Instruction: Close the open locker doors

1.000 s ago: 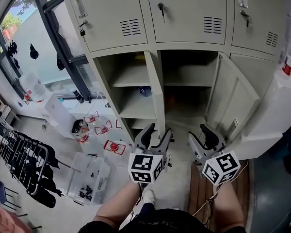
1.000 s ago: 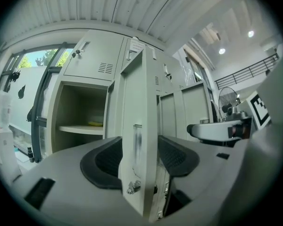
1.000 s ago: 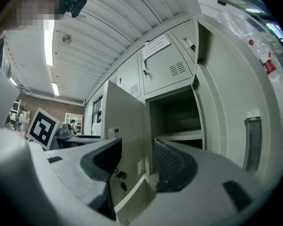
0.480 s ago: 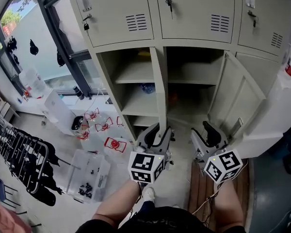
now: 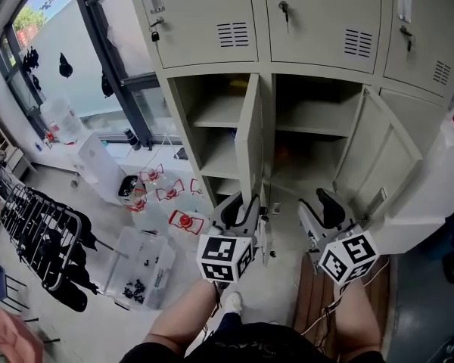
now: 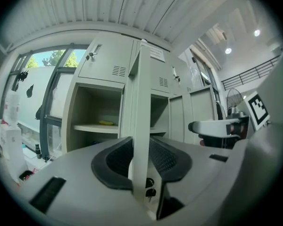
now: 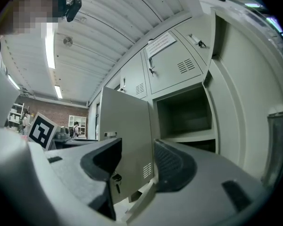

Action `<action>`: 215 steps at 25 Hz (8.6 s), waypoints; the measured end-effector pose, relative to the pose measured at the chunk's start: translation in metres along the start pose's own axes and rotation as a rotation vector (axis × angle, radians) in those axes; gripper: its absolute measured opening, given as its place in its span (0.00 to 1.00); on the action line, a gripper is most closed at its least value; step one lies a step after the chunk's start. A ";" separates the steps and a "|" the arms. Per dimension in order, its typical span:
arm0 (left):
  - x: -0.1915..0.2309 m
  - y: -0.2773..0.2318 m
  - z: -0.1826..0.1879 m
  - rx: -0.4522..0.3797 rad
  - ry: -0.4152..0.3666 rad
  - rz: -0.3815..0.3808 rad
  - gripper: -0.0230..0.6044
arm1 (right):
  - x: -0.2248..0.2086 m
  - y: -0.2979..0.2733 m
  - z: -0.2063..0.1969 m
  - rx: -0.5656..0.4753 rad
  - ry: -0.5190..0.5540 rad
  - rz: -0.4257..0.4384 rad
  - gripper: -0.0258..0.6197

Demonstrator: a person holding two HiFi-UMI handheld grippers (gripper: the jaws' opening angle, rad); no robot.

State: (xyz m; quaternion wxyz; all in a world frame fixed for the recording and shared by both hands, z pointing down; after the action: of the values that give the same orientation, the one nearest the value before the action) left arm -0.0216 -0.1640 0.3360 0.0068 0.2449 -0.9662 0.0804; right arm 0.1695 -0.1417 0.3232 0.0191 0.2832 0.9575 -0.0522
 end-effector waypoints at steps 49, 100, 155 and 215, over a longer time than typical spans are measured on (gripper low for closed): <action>0.224 -0.037 0.019 -0.053 0.034 0.130 0.27 | 0.051 -0.197 0.018 -0.003 -0.030 0.041 0.36; 0.293 -0.138 0.038 -0.075 -0.100 0.388 0.47 | 0.039 -0.248 0.009 -0.018 -0.084 -0.090 0.36; -0.032 -0.111 0.038 -0.075 -0.133 -0.626 0.52 | -0.009 0.030 0.014 -0.127 -0.078 -0.682 0.36; -0.135 -0.075 0.073 -0.092 -0.044 -0.761 0.51 | -0.038 0.056 -0.005 -0.007 0.082 -0.372 0.22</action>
State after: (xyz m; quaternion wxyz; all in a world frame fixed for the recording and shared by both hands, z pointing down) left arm 0.1345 -0.1772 0.2684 0.0266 0.5873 -0.8086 0.0235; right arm 0.2320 -0.1150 0.3253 -0.0287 0.1032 0.9934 -0.0399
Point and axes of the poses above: the fingertips, and each gripper's own axes: y backward along the fingers, x to its left, z out of its top, the point moved 6 cm from there along y, backward along the fingers, and after that the axes turned 8 degrees about x, right-handed, at the moved point
